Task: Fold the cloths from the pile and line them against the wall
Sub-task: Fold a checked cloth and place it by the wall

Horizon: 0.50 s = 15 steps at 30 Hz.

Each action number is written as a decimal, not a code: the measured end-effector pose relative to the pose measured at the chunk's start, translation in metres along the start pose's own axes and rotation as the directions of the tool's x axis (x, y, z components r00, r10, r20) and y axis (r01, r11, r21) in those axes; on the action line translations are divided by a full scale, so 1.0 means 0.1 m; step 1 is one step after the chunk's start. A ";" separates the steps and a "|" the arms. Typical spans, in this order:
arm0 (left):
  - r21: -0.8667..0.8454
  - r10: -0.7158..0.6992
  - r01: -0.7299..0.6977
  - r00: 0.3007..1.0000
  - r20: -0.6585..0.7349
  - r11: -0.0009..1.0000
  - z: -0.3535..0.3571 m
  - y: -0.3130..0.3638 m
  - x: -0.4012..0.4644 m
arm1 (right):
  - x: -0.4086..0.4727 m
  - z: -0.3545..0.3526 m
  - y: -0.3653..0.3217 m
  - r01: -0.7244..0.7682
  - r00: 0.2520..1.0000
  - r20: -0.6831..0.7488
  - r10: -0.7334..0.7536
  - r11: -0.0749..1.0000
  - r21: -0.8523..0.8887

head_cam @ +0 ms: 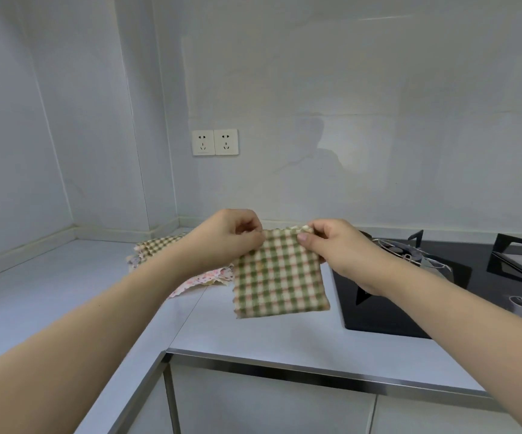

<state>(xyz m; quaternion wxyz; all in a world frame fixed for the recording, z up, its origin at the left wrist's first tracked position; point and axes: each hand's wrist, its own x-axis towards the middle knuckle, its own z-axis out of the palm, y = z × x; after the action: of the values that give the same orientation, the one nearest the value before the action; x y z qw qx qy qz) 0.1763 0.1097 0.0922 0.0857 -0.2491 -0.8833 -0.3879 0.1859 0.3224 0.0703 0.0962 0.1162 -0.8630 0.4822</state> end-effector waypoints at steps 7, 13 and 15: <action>-0.677 -0.396 0.163 0.895 -0.204 0.718 0.68 -0.31 -0.09 | 0.04 0.36 0.24 -0.106 0.974 -0.185 0.133 0.983 0.149; -0.747 -0.536 0.210 0.814 -0.225 0.631 1.20 -0.30 -0.12 | 0.01 0.53 0.39 -0.094 0.922 -0.378 0.079 0.995 -0.020; -0.680 -0.524 0.199 0.793 -0.312 0.706 1.27 -0.28 -0.07 | -0.03 0.56 0.46 -0.059 0.911 -0.412 -0.011 0.986 -0.157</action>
<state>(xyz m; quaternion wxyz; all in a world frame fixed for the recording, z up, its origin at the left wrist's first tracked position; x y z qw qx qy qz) 0.1732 0.1837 -0.0145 0.1369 0.0268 -0.6883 -0.7119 0.1721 0.2978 0.0035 0.2792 -0.0072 -0.8618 0.4234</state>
